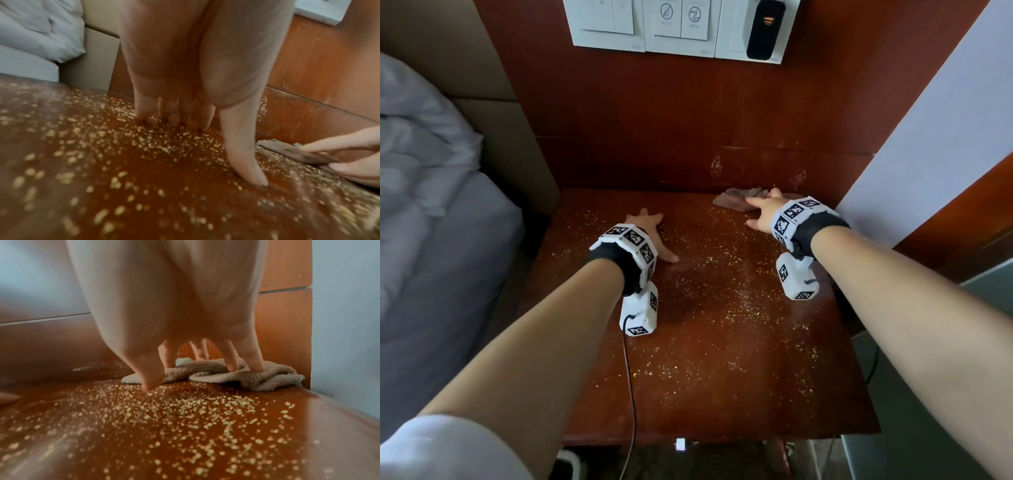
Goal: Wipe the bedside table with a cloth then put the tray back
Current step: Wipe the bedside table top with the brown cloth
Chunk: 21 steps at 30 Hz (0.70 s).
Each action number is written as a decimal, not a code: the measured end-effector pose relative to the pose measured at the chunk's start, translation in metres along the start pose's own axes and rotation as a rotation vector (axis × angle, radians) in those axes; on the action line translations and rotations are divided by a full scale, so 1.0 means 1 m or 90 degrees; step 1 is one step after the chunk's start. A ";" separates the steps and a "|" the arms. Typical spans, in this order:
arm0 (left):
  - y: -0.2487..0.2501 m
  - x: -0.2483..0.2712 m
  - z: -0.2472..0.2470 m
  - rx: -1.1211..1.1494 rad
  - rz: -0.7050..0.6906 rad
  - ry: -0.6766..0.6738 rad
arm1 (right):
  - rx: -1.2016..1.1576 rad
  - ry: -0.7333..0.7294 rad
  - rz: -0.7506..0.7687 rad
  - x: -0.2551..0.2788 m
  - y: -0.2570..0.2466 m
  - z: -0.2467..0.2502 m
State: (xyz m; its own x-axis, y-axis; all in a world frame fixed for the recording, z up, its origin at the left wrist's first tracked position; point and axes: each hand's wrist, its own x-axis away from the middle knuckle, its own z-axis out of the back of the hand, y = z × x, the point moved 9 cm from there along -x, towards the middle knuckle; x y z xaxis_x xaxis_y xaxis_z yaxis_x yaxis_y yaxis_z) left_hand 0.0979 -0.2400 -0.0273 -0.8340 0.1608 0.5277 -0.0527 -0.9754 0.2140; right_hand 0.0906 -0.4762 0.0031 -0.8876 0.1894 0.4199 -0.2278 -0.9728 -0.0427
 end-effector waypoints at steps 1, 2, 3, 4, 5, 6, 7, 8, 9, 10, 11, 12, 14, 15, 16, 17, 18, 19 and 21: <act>0.001 -0.001 0.000 0.000 0.000 -0.002 | 0.014 0.001 0.000 0.002 0.001 0.001; 0.001 -0.001 0.000 -0.001 0.000 -0.002 | 0.030 0.002 -0.002 0.003 0.002 0.002; 0.001 -0.001 0.001 -0.003 0.002 -0.001 | 0.049 0.002 -0.007 0.006 0.005 0.002; 0.001 -0.002 0.001 -0.005 0.005 0.000 | 0.067 0.000 -0.012 0.009 0.009 0.002; 0.001 -0.001 0.001 -0.005 0.006 0.000 | 0.080 -0.003 -0.014 0.013 0.011 0.002; 0.001 -0.001 0.001 -0.005 0.007 -0.002 | 0.085 -0.004 -0.015 0.017 0.014 0.001; 0.002 -0.001 0.002 -0.007 0.007 -0.004 | 0.087 -0.009 -0.016 0.021 0.018 -0.001; 0.003 -0.001 0.003 -0.010 0.007 -0.005 | 0.086 -0.018 -0.017 0.024 0.021 -0.004; 0.004 0.000 0.003 -0.013 0.009 -0.005 | 0.086 -0.028 -0.016 0.027 0.024 -0.006; 0.004 0.000 0.004 -0.015 0.011 -0.005 | 0.087 -0.040 -0.016 0.030 0.027 -0.009; 0.004 0.000 0.005 -0.018 0.012 -0.006 | 0.085 -0.052 -0.017 0.032 0.030 -0.011; 0.005 0.000 0.004 -0.022 0.012 -0.008 | 0.082 -0.061 -0.015 0.034 0.033 -0.012; 0.005 0.000 0.004 -0.030 0.012 -0.007 | 0.075 -0.064 0.002 0.038 0.034 -0.013; 0.005 -0.001 0.004 -0.034 0.012 -0.005 | 0.071 -0.058 0.010 0.041 0.034 -0.013; 0.005 -0.001 0.005 -0.037 0.015 -0.004 | 0.063 -0.054 0.012 0.041 0.035 -0.014; 0.005 -0.001 0.004 -0.041 0.018 -0.005 | 0.050 -0.052 0.015 0.042 0.035 -0.014; 0.005 -0.002 0.004 -0.046 0.020 -0.008 | 0.037 -0.059 0.019 0.041 0.036 -0.015; 0.006 -0.002 0.004 -0.051 0.021 -0.011 | 0.028 -0.068 0.024 0.039 0.037 -0.017; 0.006 -0.003 0.003 -0.053 0.022 -0.015 | 0.034 -0.082 0.040 0.035 0.037 -0.018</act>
State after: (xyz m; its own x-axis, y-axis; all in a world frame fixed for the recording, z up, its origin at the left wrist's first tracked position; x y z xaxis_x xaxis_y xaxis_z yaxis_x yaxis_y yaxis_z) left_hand 0.1017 -0.2459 -0.0251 -0.8231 0.1290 0.5530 -0.0703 -0.9895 0.1261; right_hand 0.0433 -0.5033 -0.0001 -0.8402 0.1129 0.5304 -0.1488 -0.9885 -0.0253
